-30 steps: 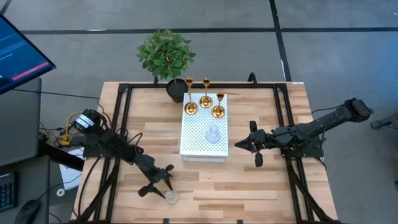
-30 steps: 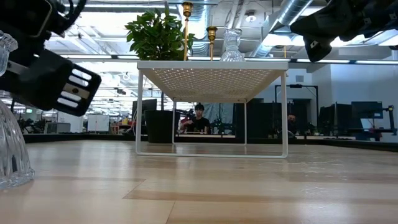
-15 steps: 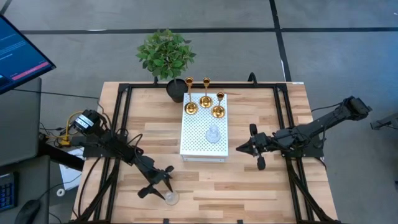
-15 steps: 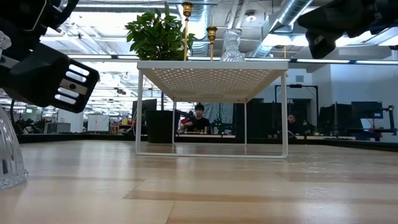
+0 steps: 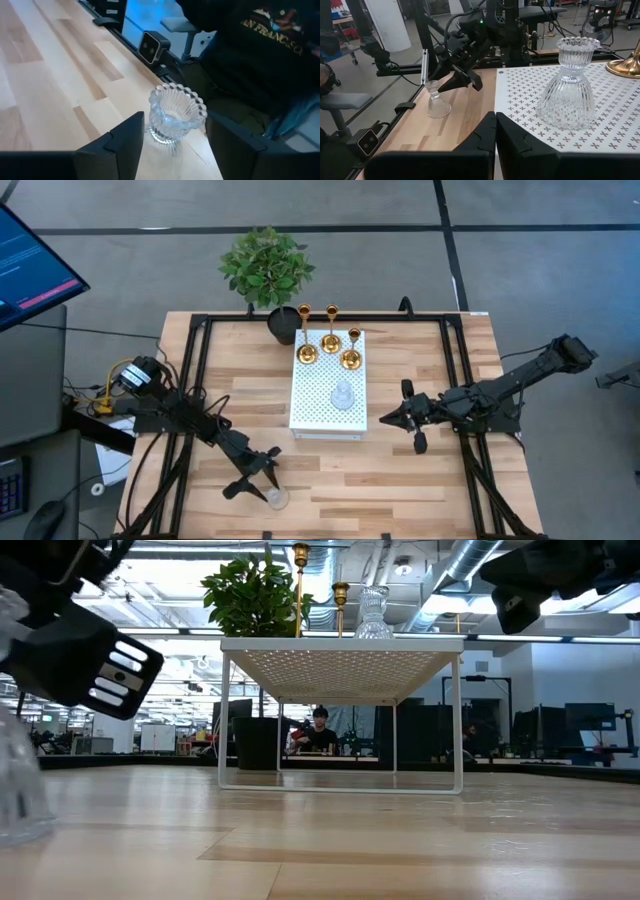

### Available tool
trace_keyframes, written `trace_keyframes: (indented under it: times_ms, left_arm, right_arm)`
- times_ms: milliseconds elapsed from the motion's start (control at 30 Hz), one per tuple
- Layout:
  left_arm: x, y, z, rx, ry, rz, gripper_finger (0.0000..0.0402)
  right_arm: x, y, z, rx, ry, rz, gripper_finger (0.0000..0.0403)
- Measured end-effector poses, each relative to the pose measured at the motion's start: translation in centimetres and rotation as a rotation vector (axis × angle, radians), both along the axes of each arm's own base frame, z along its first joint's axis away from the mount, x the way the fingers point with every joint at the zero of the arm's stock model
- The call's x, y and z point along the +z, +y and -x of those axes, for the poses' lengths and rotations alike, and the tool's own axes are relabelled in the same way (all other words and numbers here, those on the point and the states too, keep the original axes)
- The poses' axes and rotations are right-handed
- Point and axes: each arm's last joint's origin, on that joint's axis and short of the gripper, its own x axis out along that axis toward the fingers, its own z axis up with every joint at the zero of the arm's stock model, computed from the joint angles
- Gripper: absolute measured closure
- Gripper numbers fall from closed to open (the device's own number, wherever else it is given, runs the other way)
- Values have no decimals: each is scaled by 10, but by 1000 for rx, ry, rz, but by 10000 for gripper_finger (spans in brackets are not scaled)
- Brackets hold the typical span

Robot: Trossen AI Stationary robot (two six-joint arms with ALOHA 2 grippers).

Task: Pick & Place candle stick holders
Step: Put the transparent candle holder on the shelf

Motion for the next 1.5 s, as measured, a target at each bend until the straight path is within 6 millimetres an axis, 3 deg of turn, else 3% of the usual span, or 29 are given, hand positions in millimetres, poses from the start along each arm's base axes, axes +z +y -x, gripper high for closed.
trace_keyframes:
  times_ms: [267, 533, 833, 1100, 1300, 1500]
  left_arm:
    - [7, 17, -1, 62, -13, 23, 209]
    - [18, 36, 13, 107, -68, 64, 228]
    - [39, 47, 21, 264, 131, 452, 255]
    - [49, 53, 23, 406, 15, 461, 280]
    - [55, 47, 22, 388, 70, 552, 293]
    - [83, 28, 11, 381, 66, 494, 307]
  right_arm:
    - [0, 0, 0, 0, 0, 1, 403]
    - [0, 0, 0, -1, 4, 5, 403]
    - [0, -1, 0, -24, 1, 7, 403]
    - [0, -1, 0, -33, 2, 9, 403]
    - [0, -1, 0, -32, 2, 9, 403]
    - [-1, -1, 0, -30, 2, 25, 403]
